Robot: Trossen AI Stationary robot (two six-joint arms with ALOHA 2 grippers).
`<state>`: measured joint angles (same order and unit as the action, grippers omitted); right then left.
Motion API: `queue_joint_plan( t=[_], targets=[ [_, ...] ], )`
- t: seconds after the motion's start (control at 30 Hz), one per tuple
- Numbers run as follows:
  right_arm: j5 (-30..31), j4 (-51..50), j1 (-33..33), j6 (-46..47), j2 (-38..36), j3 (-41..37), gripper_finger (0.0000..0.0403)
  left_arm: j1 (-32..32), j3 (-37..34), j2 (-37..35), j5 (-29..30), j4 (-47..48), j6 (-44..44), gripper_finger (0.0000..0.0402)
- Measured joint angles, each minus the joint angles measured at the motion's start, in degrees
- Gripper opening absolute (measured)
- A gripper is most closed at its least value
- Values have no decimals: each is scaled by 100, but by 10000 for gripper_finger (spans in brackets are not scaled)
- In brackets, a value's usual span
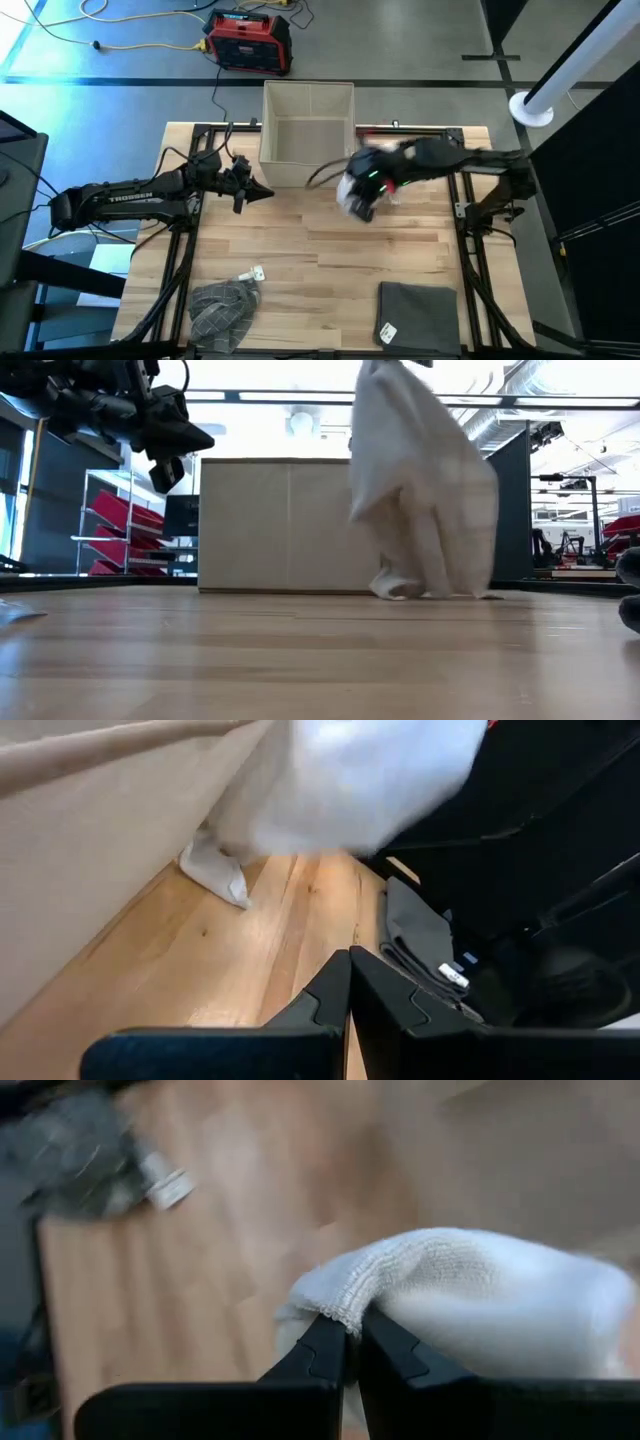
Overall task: Fold towel
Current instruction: Fold the white towel
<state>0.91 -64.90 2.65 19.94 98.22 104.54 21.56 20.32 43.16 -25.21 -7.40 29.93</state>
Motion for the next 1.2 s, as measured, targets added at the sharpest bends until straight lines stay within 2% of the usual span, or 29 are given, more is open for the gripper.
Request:
queue_joint_plan(
  t=[0.13,0.3,0.47,0.7,0.77,0.87,0.97,1.07,1.2],
  targets=[
    [-726,380,159,-38,813,-26,24,2,0,2,2,63,-22,0],
    [-2084,868,263,489,1546,71,101,2,0,2,3,72,-17,0],
    [-2496,881,341,760,1639,82,171,2,0,2,-8,106,-5,0],
    [-1778,-698,625,988,1109,80,202,-33,0,0,-446,293,-18,0],
    [-1382,-1124,757,958,931,10,199,-121,0,2,-455,346,-12,0],
    [-1278,-1336,856,981,560,-310,185,-382,0,1,-451,322,99,0],
    [-1051,-1233,866,1091,34,-912,165,-727,0,2,-354,324,148,0],
    [-582,-950,860,1271,-612,-1853,145,-1040,0,9,-125,275,192,0],
    [103,-607,862,2038,-1617,-3261,135,-1350,0,13,82,104,757,0]
  ],
)
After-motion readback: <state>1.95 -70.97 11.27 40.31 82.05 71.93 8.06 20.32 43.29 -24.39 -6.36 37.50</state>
